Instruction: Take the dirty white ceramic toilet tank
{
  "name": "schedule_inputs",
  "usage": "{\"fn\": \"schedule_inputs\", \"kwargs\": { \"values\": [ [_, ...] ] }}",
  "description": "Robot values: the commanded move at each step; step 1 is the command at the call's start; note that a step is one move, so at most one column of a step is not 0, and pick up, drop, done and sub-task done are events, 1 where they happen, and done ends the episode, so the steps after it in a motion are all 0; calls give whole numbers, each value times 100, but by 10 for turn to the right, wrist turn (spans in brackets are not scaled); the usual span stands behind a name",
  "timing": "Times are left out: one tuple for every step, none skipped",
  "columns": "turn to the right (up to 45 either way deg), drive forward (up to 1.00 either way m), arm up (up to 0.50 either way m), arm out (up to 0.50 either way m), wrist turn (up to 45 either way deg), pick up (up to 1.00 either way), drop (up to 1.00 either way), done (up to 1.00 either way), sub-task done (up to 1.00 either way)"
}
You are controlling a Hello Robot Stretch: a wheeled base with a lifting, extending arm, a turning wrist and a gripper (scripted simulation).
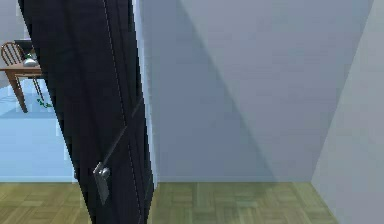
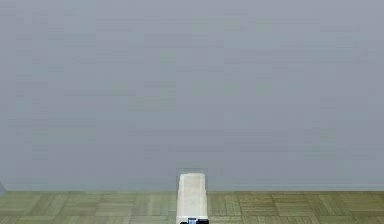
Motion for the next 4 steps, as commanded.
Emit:
{"fn": "schedule_inputs", "kwargs": {
  "values": [
    [0, 0, 0, 0, 450, 0, 0, 0, 0],
    [0, 0, 0, 0, 450, 0, 0, 0, 0],
    [0, 0, 0, 0, 450, 0, 0, 0, 0],
    [0, 0, 0, 0, 450, 0, 0, 0, 0]
  ]
}}
